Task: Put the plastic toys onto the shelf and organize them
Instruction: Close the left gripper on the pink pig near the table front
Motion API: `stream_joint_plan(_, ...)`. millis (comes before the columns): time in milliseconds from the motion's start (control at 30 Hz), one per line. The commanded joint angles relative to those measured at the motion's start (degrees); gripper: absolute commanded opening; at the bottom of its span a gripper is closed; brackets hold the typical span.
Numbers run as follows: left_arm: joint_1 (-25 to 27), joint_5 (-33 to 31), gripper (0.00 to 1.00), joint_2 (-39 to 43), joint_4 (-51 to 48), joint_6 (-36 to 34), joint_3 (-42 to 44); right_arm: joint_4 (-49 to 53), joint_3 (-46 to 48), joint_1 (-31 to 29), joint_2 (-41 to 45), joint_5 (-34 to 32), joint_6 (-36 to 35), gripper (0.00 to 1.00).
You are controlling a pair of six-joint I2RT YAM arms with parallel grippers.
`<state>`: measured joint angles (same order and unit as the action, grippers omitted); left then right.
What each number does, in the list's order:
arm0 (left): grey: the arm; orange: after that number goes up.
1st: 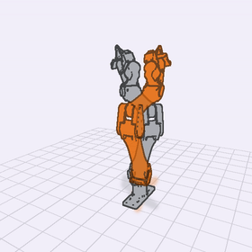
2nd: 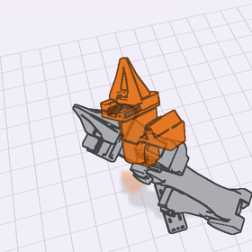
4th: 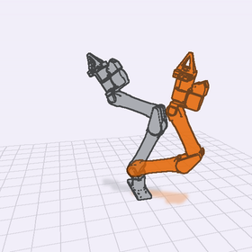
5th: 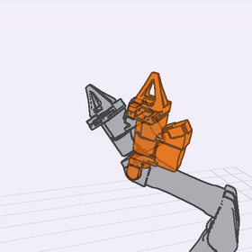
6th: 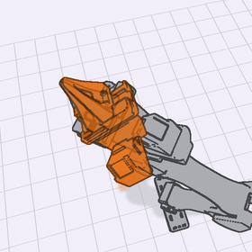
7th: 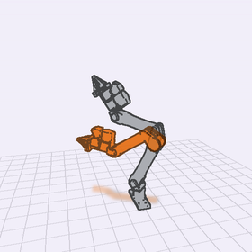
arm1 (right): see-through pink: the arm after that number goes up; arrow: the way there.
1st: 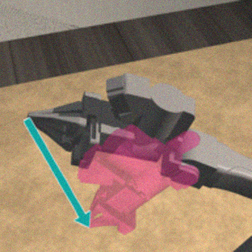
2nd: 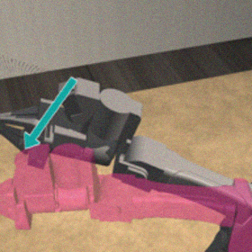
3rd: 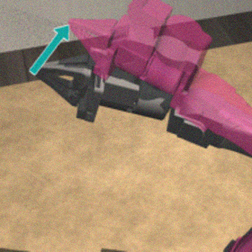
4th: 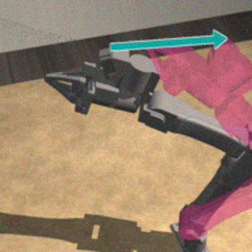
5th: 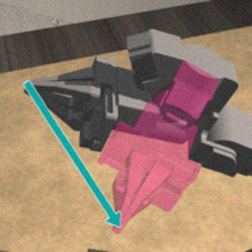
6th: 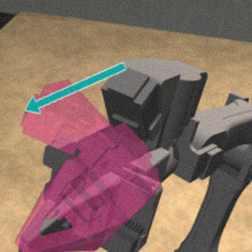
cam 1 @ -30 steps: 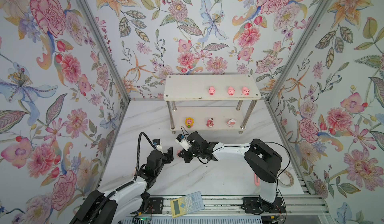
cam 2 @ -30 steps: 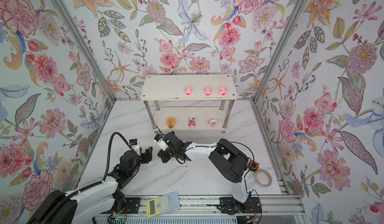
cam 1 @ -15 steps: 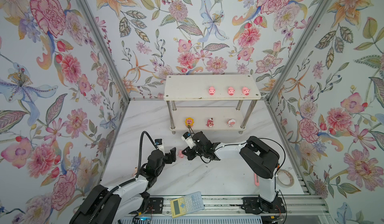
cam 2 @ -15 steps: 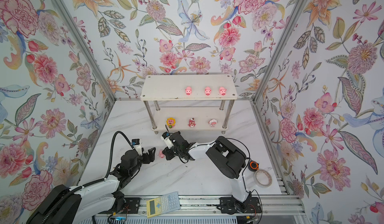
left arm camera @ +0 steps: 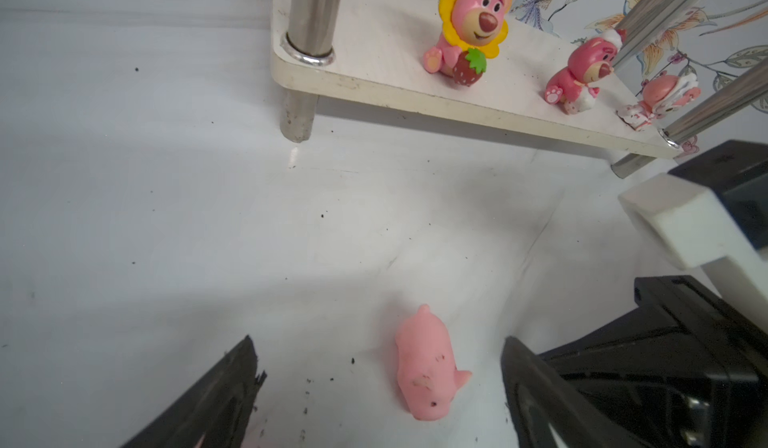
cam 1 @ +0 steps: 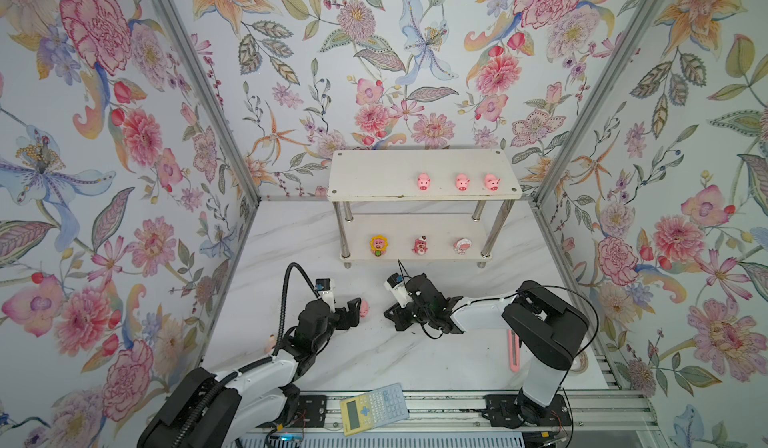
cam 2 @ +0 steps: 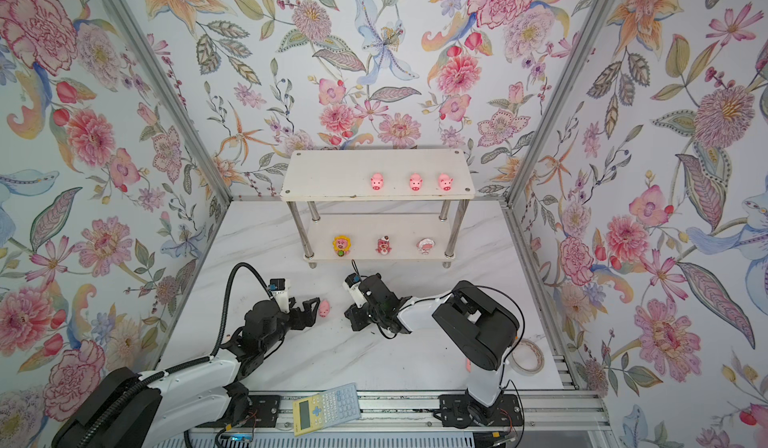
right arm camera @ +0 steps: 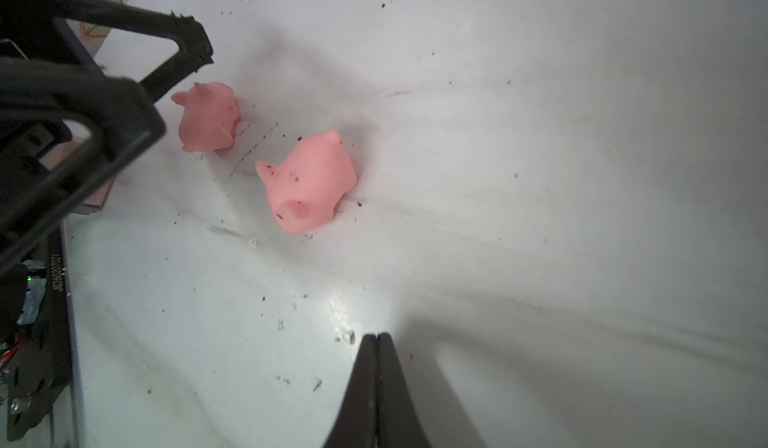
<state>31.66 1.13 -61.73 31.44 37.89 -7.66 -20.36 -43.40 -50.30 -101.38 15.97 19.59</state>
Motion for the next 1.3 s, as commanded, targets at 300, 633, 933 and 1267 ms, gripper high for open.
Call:
stream_joint_plan(300,6.5,-7.7,0.76,-10.3,-7.7,-2.8,-10.6,2.6,11.2,3.8,14.5,-2.9,-2.2,0.01)
stream_joint_plan(633,9.1,-11.1,0.70,-17.8,-17.1,-1.1,-16.4,3.0,13.2,5.2,19.6,-3.0,-2.0,0.07)
stream_joint_plan(933,10.3,-11.4,0.55,-18.5,-19.3,2.6,-17.4,4.6,14.1,5.6,22.9,-3.5,-1.5,0.11)
stream_joint_plan(1267,12.1,-12.9,0.37,-21.6,-20.5,4.2,-19.4,5.4,15.4,6.3,26.3,-4.3,-0.4,0.12)
